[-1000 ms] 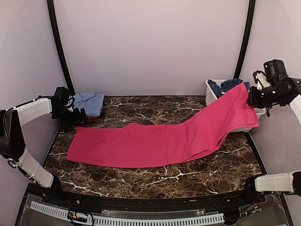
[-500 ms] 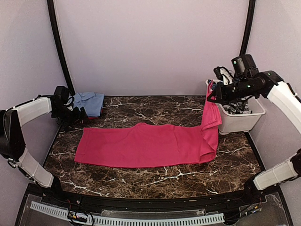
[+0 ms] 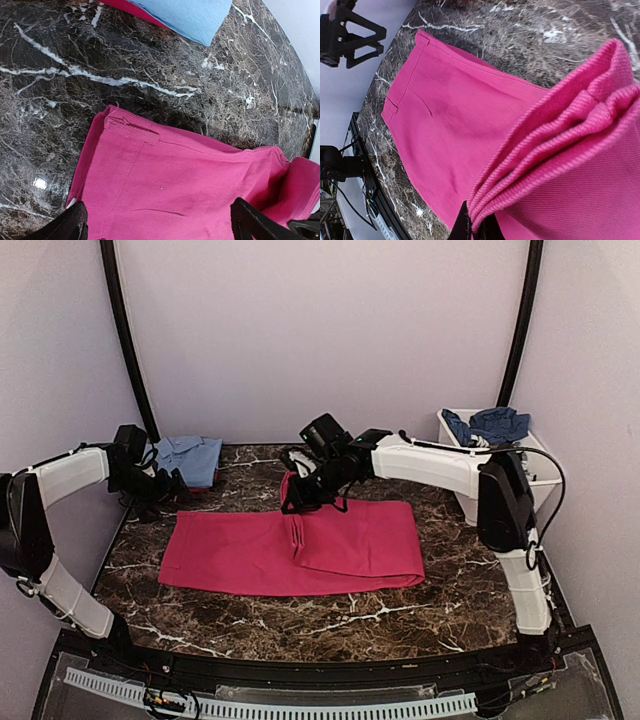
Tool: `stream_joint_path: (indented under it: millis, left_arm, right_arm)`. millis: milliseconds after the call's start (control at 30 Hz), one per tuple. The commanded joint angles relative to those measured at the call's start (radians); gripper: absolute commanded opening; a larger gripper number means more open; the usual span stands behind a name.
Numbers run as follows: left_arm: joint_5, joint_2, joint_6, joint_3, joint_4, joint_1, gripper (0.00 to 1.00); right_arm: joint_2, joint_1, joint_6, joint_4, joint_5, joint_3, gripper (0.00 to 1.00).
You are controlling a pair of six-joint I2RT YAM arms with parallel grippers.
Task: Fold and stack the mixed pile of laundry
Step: Fold the 1/3-rectangle-folded trousers at the center of the board.
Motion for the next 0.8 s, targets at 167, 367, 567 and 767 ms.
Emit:
stream_joint_path:
  millis: [167, 367, 567, 767]
  left_arm:
    - [0.018, -0.029, -0.012, -0.009, -0.051, 0.032, 0.99]
    - [0.017, -0.031, -0.017, 0.005, -0.056, 0.032, 0.99]
    - [0.014, -0.030, -0.015, 0.009, -0.059, 0.032, 0.99]
    - [0.018, -0.035, -0.010, -0.001, -0.054, 0.032, 0.99]
  right_arm:
    - [0.216, 0.054, 0.003, 0.072, -0.082, 0.060, 0.00]
    - [0.080, 0.028, 0.023, 0.201, -0.085, -0.316, 0.00]
    - [-0.125, -0.045, 0.007, 0.269, -0.067, -0.675, 0.00]
    - [-0.308, -0.079, -0.034, 0.192, -0.032, -0.713, 0.00]
